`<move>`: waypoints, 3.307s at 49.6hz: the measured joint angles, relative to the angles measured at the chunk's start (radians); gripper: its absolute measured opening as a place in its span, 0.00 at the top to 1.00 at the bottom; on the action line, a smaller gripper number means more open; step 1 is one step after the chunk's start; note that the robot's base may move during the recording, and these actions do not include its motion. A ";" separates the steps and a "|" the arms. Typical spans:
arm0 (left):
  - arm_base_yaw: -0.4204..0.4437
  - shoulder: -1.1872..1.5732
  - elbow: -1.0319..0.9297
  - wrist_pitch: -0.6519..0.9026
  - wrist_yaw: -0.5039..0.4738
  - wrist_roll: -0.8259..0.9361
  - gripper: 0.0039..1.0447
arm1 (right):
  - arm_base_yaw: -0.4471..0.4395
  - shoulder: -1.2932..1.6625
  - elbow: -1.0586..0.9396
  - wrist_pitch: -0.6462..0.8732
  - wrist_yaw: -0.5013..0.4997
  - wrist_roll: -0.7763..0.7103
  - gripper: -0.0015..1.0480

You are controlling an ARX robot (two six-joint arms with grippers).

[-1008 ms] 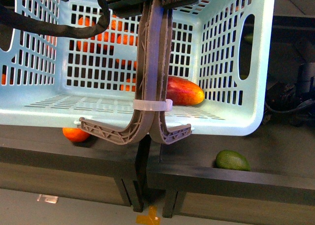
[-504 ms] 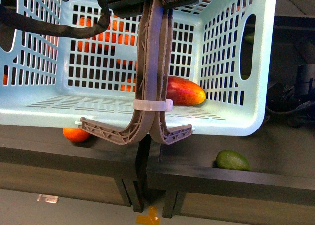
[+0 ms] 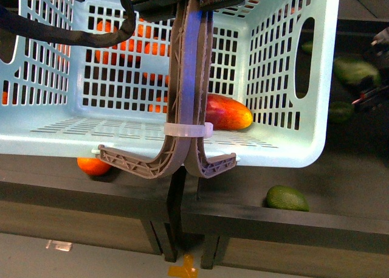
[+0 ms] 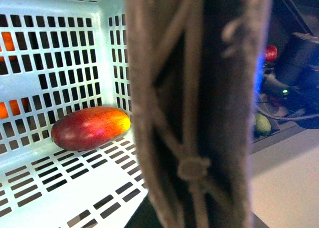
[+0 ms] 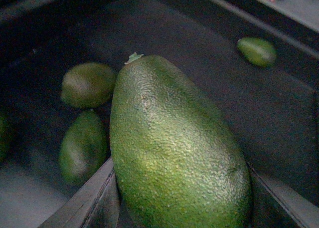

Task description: Pick mango and avocado into basket

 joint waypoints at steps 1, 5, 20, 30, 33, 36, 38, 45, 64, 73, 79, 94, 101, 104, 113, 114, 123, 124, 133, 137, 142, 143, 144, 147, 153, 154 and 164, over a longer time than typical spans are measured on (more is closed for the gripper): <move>0.000 0.000 0.000 0.000 0.000 0.000 0.95 | -0.002 -0.038 -0.032 0.008 -0.006 0.015 0.44; 0.000 0.000 0.000 0.000 0.001 0.000 0.95 | -0.003 -0.153 -0.127 0.023 -0.031 0.081 0.44; 0.000 0.000 0.000 0.000 0.000 0.000 0.95 | 0.069 -0.640 -0.376 -0.042 -0.054 0.301 0.44; 0.000 0.000 0.000 0.000 0.000 0.000 0.95 | 0.206 -0.873 -0.416 -0.138 0.005 0.342 0.44; 0.000 0.000 0.000 0.000 0.000 0.000 0.95 | 0.257 -0.901 -0.428 -0.156 0.030 0.343 0.44; 0.000 0.000 0.000 0.000 0.000 0.000 0.95 | 0.300 -0.912 -0.440 -0.167 0.054 0.338 0.44; 0.000 0.000 0.000 0.000 0.000 0.000 0.95 | 0.338 -0.915 -0.449 -0.175 0.071 0.333 0.44; 0.000 0.000 0.000 0.000 0.000 0.000 0.95 | 0.450 -0.897 -0.459 -0.183 0.141 0.316 0.44; 0.000 0.000 0.000 0.000 0.000 0.000 0.95 | 0.572 -0.778 -0.434 -0.045 0.373 0.330 0.15; 0.000 0.000 0.000 0.000 0.002 -0.002 0.95 | 0.564 -0.954 -0.518 -0.021 0.488 0.404 0.08; 0.000 0.000 0.000 -0.001 -0.004 0.000 0.95 | 0.536 -1.232 -0.643 -0.086 0.582 0.492 0.07; 0.000 0.000 0.000 -0.001 -0.001 0.000 0.95 | 0.472 -1.873 -1.073 -0.398 0.816 0.644 0.07; 0.000 0.000 0.000 -0.001 0.000 -0.001 0.95 | 0.472 -1.889 -1.078 -0.400 0.815 0.650 0.07; 0.000 0.000 0.000 -0.001 0.000 -0.001 0.95 | 0.472 -1.891 -1.078 -0.400 0.815 0.652 0.07; 0.000 0.000 0.000 -0.001 -0.002 0.000 0.95 | 0.409 -1.948 -1.091 -0.408 0.615 0.547 0.29; 0.000 0.000 0.000 -0.001 -0.002 -0.001 0.95 | 0.402 -1.957 -1.093 -0.414 0.606 0.539 0.33; 0.000 0.000 0.000 -0.001 -0.001 0.000 0.95 | 0.282 -2.035 -1.129 -0.451 0.477 0.507 0.65; 0.000 0.000 0.000 -0.001 0.000 0.000 0.95 | 0.273 -2.041 -1.137 -0.449 0.478 0.506 0.68; 0.000 0.000 0.000 -0.001 0.000 -0.002 0.95 | 0.260 -2.101 -1.142 -0.500 0.470 0.501 0.97; 0.000 0.000 0.000 -0.001 0.000 -0.002 0.95 | 0.259 -2.126 -1.142 -0.525 0.470 0.499 0.98; 0.000 0.000 0.000 -0.001 0.000 -0.003 0.95 | 0.259 -2.152 -1.142 -0.550 0.470 0.498 0.98; 0.000 0.000 0.000 -0.001 0.000 -0.002 0.95 | 0.259 -2.158 -1.142 -0.556 0.470 0.498 0.98; 0.000 0.000 0.000 -0.001 0.000 -0.002 0.95 | 0.259 -2.163 -1.142 -0.562 0.470 0.498 0.98; 0.000 0.000 0.000 -0.001 -0.001 -0.002 0.95 | 0.259 -2.177 -1.142 -0.576 0.470 0.498 0.98; 0.000 0.000 0.000 -0.001 0.000 -0.002 0.95 | 0.259 -2.199 -1.142 -0.598 0.470 0.498 0.98; 0.000 0.000 0.000 -0.001 0.000 -0.002 0.95 | 0.259 -2.208 -1.142 -0.606 0.470 0.498 0.98; 0.000 0.000 0.000 -0.001 -0.001 -0.002 0.95 | 0.259 -2.390 -1.141 -0.794 0.467 0.497 0.98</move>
